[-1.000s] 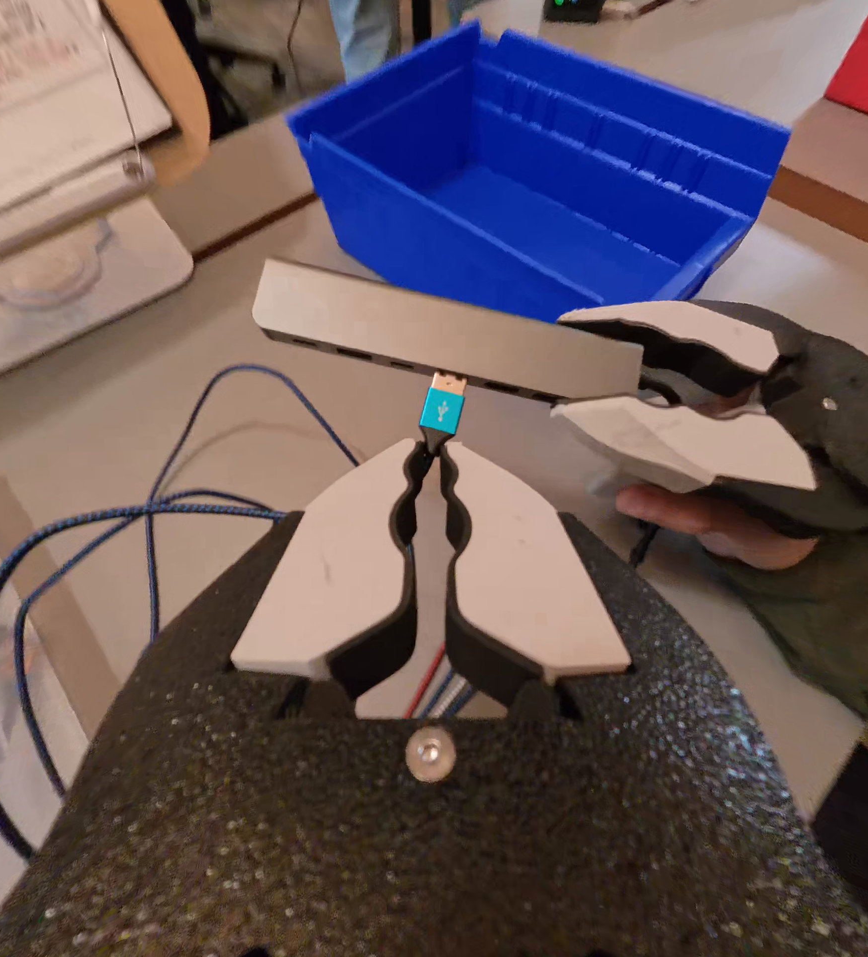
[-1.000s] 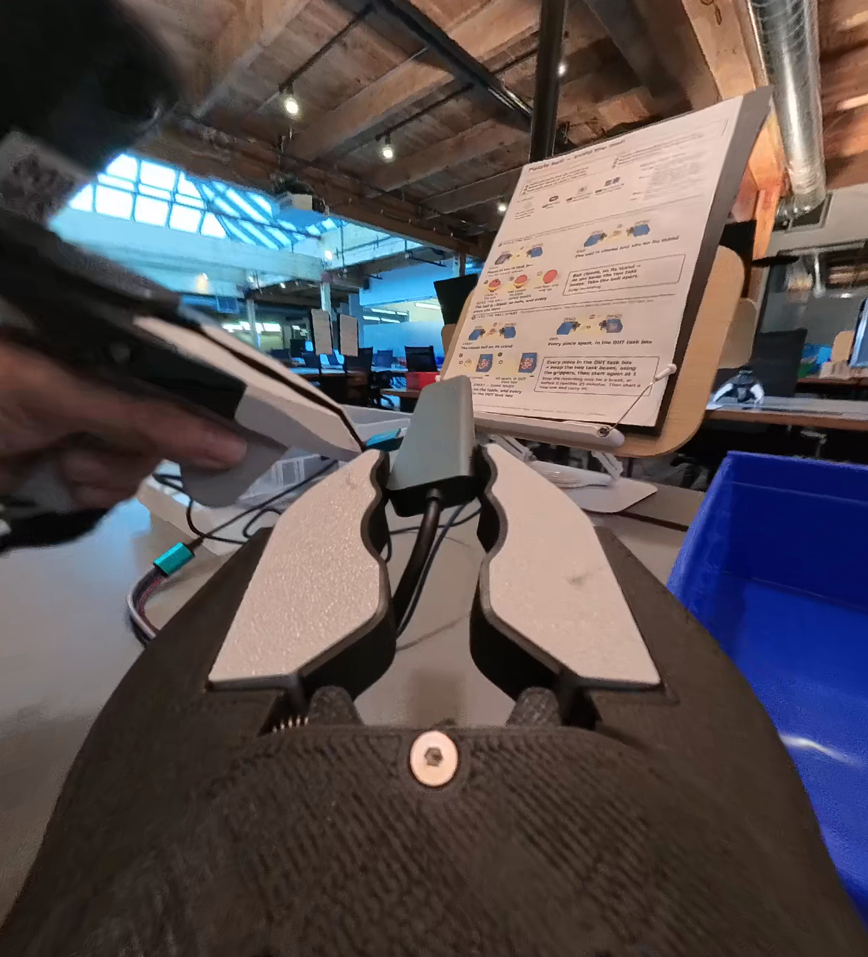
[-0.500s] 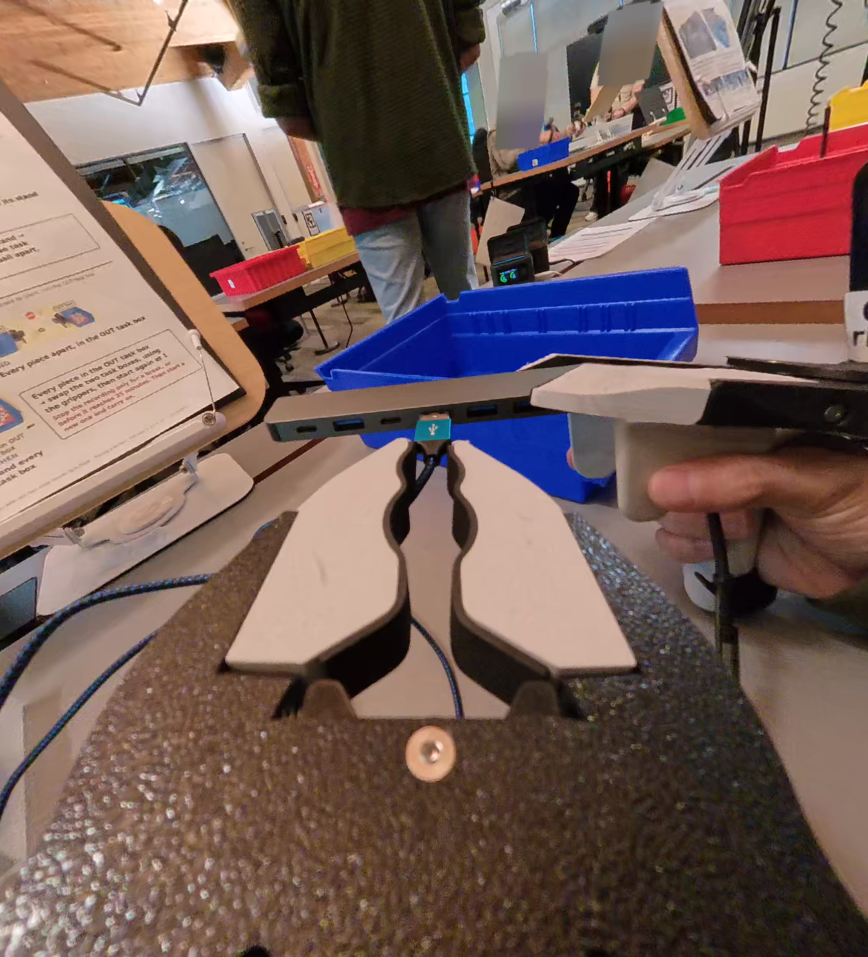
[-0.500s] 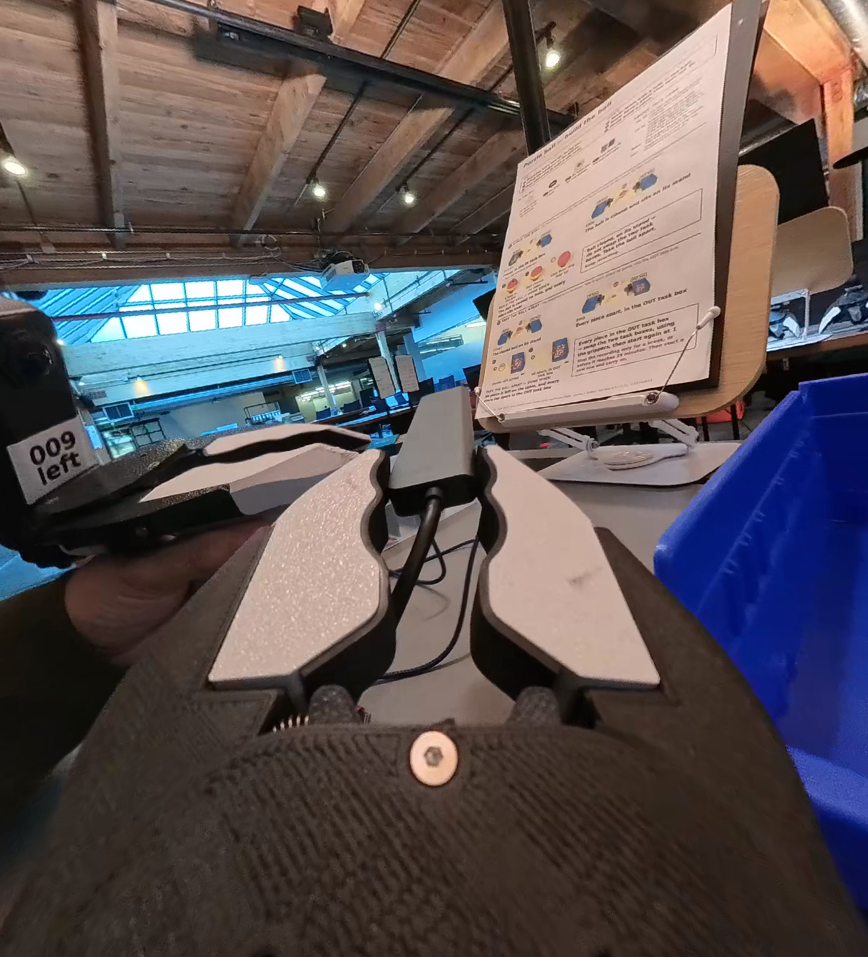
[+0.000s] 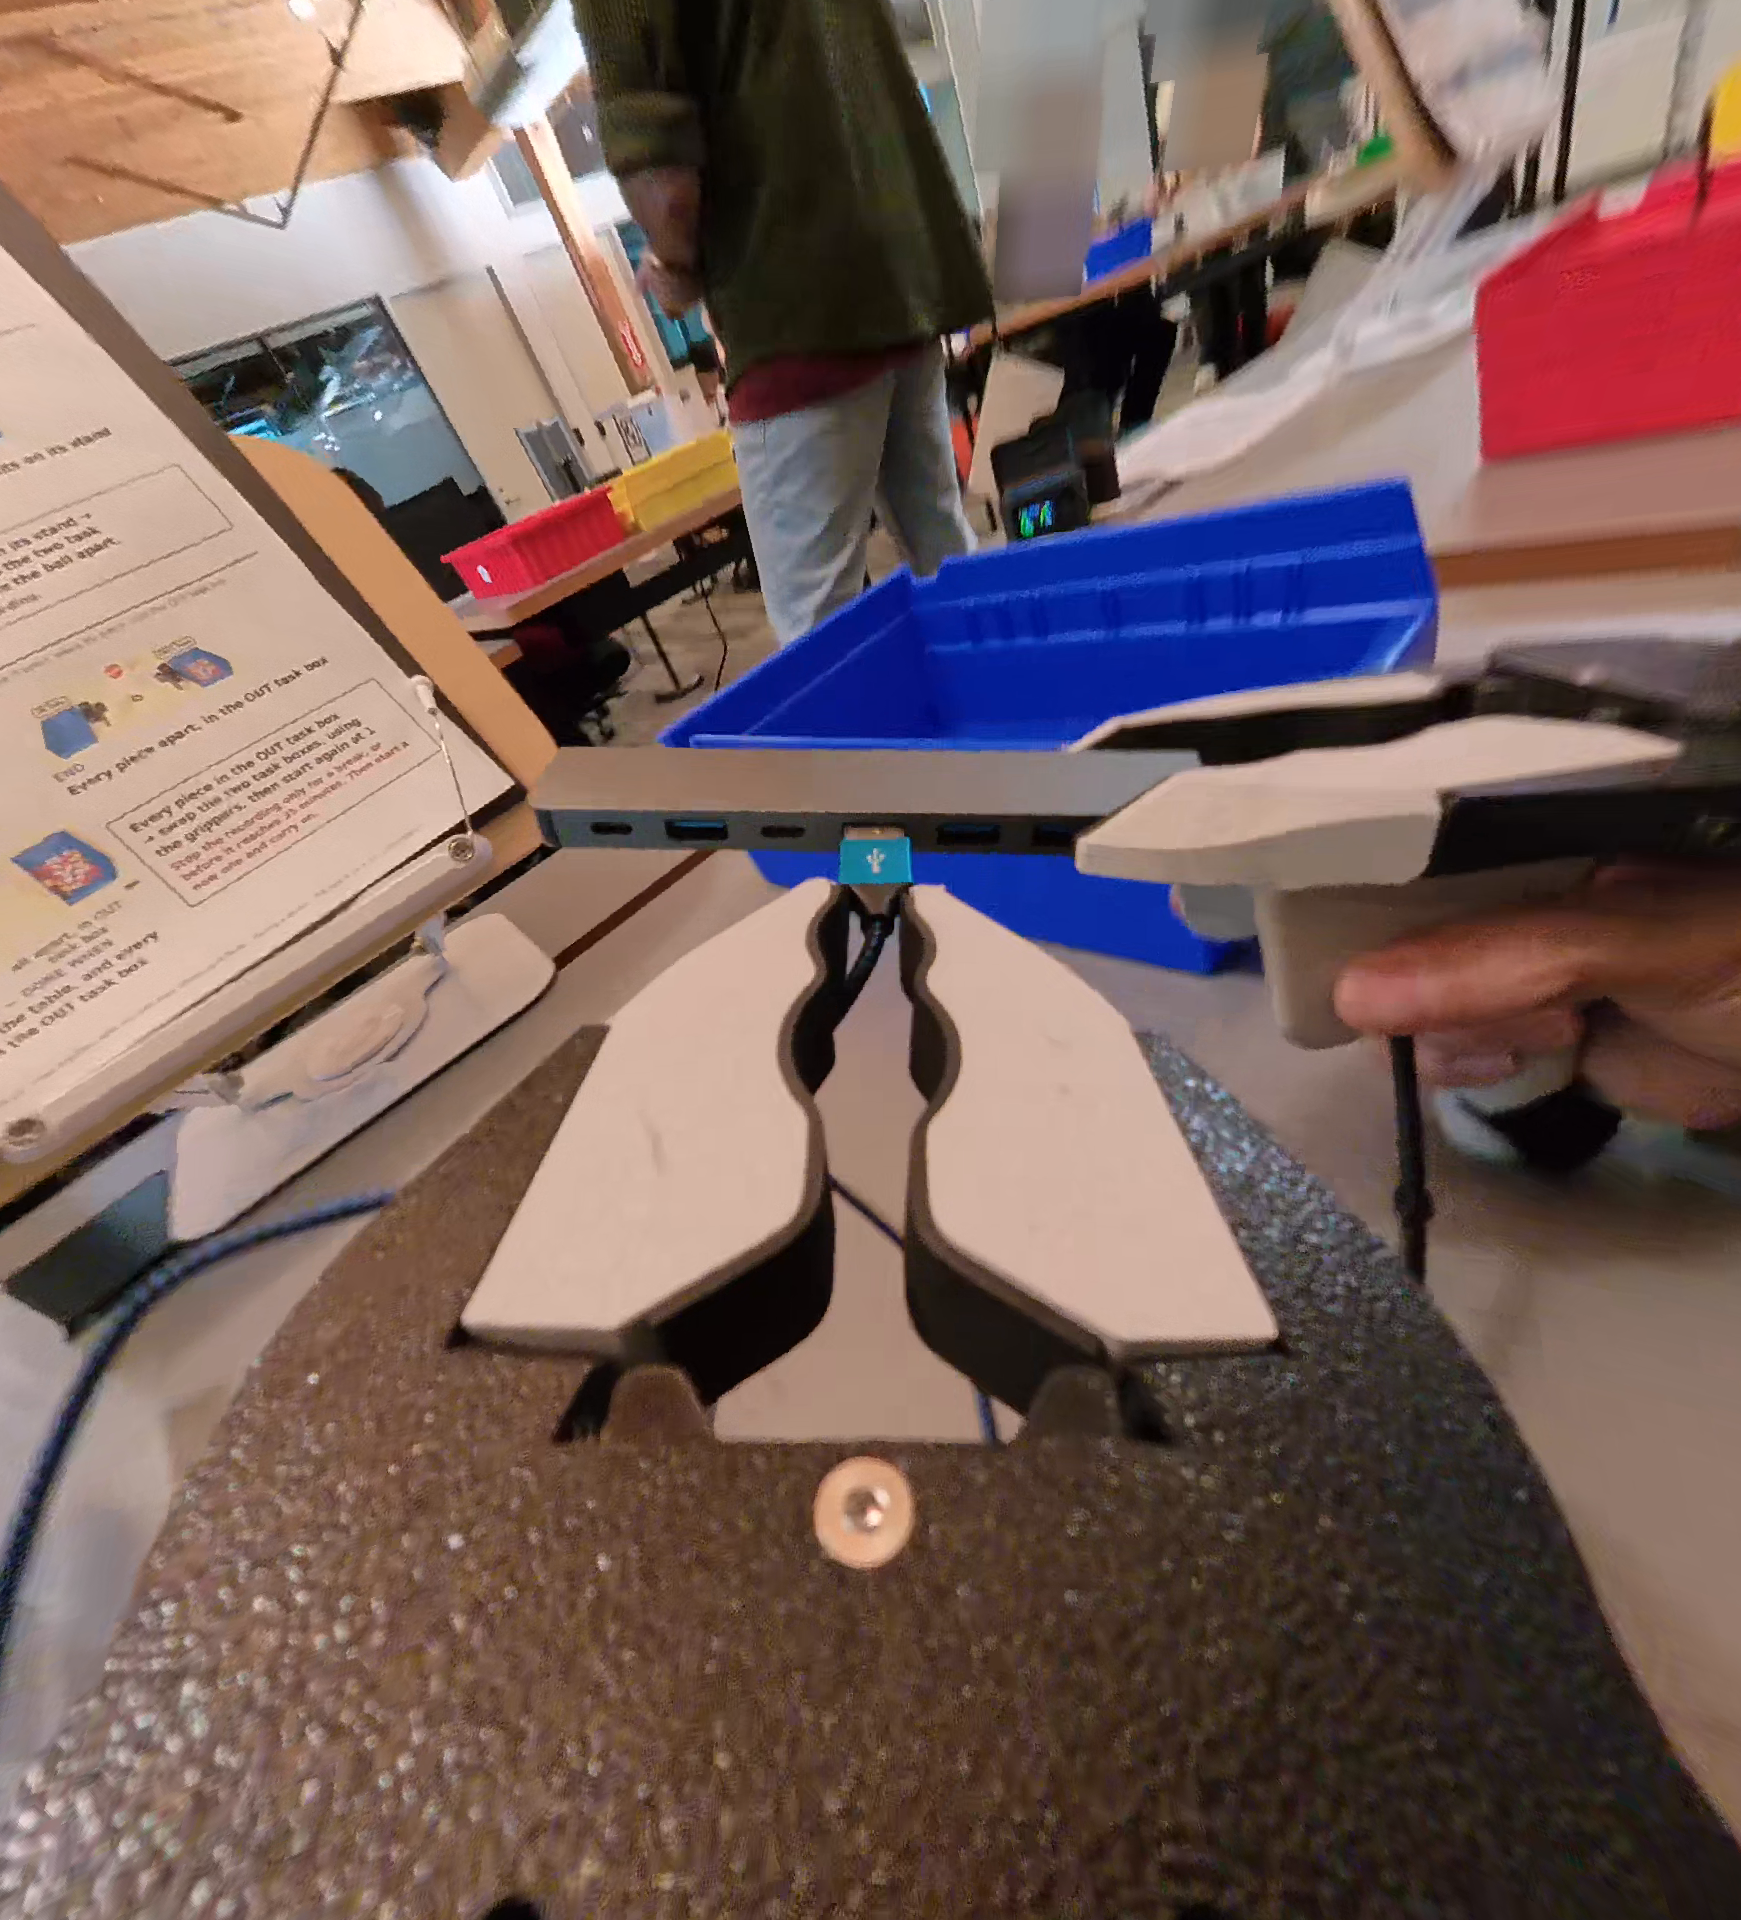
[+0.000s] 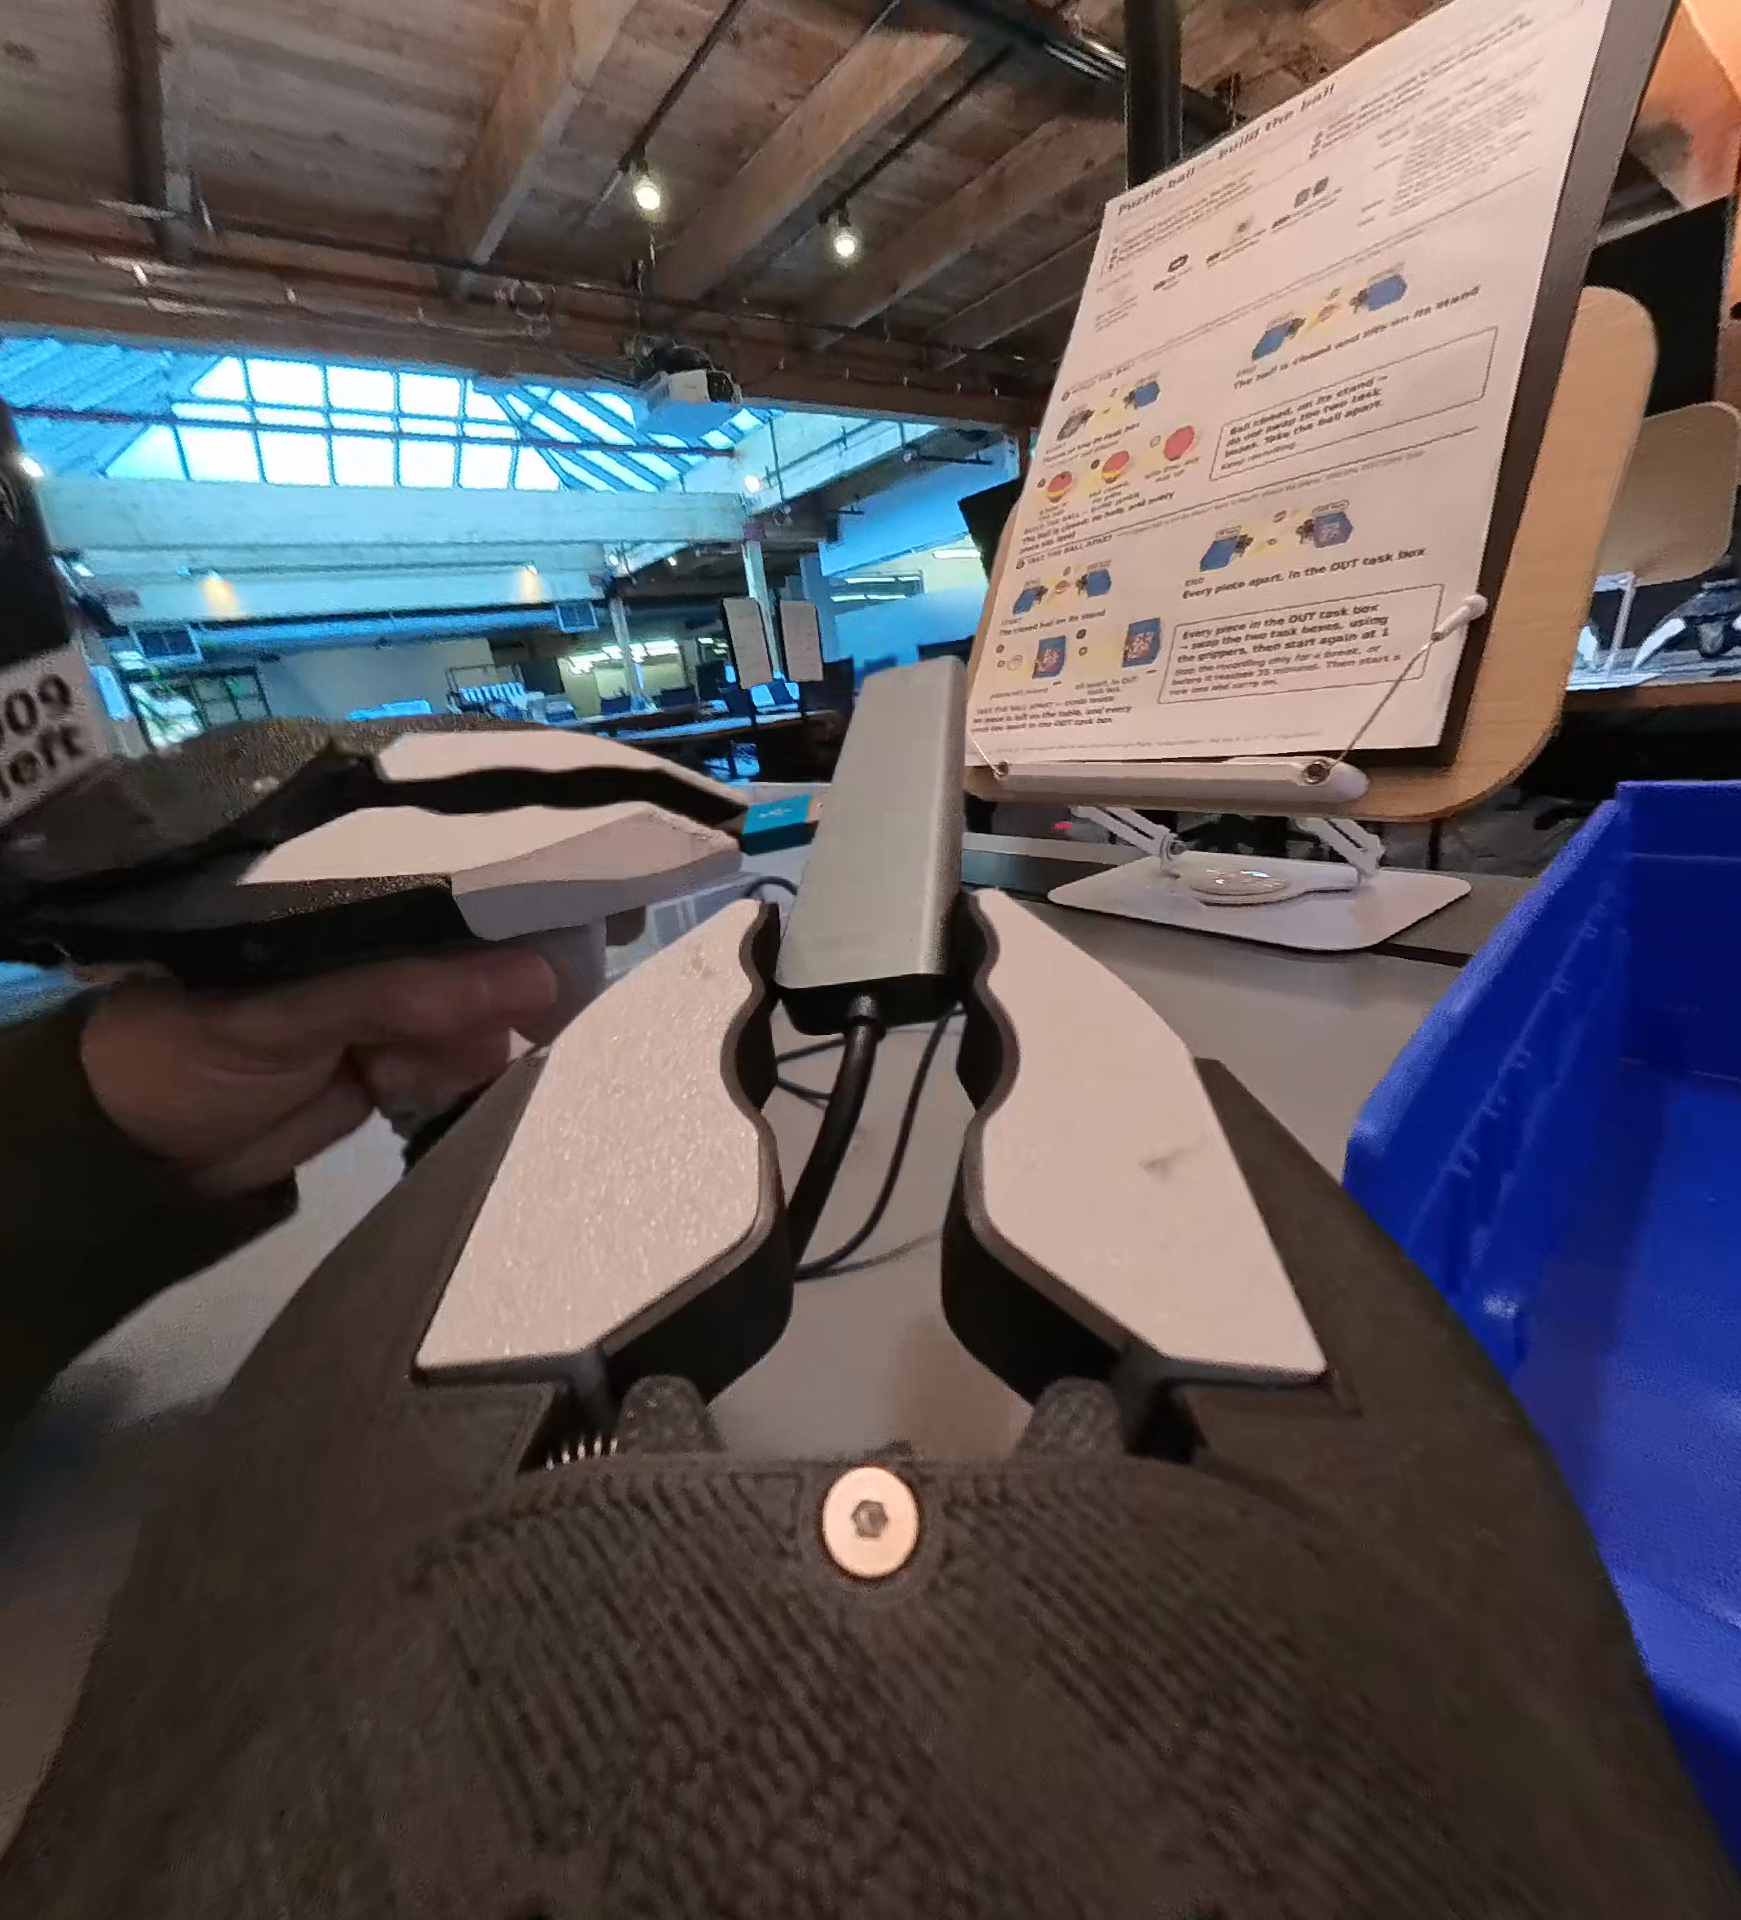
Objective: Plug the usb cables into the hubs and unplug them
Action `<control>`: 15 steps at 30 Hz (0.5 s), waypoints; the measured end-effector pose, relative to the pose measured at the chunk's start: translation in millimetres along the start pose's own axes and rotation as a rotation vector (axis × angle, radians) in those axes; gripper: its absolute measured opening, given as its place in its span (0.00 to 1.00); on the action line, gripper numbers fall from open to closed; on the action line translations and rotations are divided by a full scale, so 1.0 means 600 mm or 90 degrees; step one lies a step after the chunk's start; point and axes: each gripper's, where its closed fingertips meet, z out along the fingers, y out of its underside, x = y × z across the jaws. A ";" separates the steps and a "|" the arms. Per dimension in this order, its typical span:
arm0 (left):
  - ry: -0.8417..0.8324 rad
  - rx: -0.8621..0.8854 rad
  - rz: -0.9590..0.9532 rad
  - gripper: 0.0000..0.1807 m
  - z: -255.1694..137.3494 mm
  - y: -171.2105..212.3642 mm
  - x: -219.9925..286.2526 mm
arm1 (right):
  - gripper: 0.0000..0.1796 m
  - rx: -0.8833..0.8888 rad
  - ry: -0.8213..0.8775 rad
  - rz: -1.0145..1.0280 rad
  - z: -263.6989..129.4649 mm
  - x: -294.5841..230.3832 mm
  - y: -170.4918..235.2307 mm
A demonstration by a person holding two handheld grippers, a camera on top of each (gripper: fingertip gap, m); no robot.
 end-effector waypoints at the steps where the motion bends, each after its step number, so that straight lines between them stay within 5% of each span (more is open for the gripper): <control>1: 0.003 -0.017 0.020 0.05 0.001 0.004 0.000 | 0.19 -0.008 0.002 -0.009 0.000 0.000 0.002; 15: 0.009 -0.002 -0.017 0.05 0.015 0.002 0.002 | 0.19 -0.030 -0.001 -0.023 -0.005 0.007 0.005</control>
